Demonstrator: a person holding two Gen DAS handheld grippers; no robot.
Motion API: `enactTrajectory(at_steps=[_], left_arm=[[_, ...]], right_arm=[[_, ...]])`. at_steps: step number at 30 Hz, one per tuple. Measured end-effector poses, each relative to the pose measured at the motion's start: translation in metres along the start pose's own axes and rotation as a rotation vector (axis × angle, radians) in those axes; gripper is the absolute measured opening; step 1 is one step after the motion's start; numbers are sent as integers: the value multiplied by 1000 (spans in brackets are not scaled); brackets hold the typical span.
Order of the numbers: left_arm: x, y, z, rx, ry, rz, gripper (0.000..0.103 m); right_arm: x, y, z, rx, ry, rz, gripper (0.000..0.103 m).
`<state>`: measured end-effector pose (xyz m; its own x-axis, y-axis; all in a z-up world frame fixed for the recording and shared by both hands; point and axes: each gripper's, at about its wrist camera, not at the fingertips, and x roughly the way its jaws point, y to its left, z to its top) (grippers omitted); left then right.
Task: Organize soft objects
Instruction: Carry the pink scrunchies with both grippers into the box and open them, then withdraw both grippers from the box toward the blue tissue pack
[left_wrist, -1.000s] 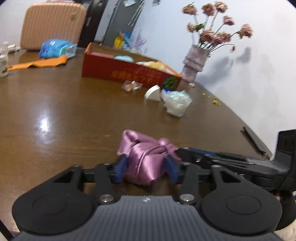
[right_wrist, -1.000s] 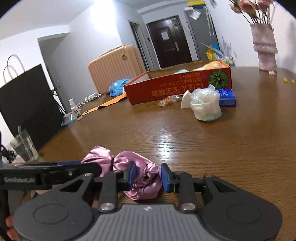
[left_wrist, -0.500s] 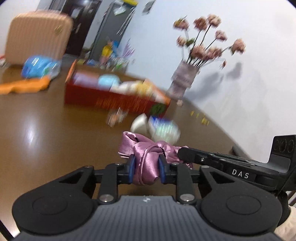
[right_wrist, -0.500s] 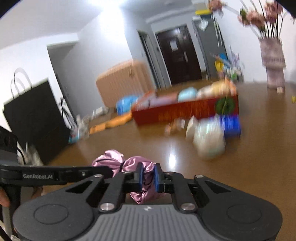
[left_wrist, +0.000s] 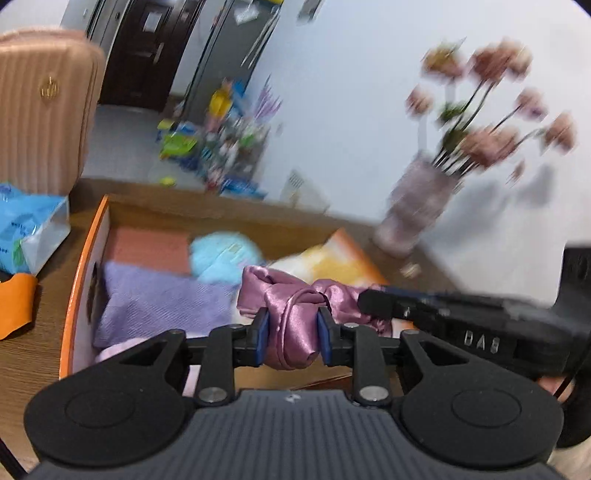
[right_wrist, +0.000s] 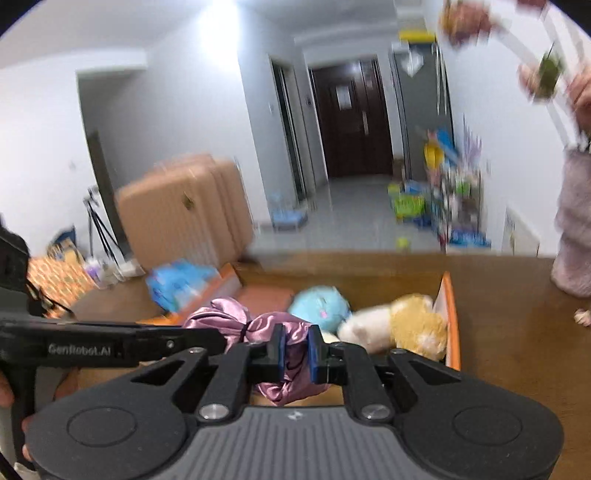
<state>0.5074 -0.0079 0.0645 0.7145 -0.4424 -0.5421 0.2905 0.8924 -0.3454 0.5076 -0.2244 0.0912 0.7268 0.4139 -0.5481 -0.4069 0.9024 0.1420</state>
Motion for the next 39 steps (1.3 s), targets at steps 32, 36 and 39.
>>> enactTrajectory(at_steps=[32, 36, 39], left_arm=[[-184, -60, -32, 174, -236, 174, 86], [-215, -71, -49, 180, -273, 181, 88], [-229, -75, -75, 160, -284, 187, 88]], right_arm=[[-186, 40, 8, -90, -176, -148, 80], [-219, 53, -8, -105, -225, -148, 80], [-239, 60, -29, -108, -266, -139, 83]])
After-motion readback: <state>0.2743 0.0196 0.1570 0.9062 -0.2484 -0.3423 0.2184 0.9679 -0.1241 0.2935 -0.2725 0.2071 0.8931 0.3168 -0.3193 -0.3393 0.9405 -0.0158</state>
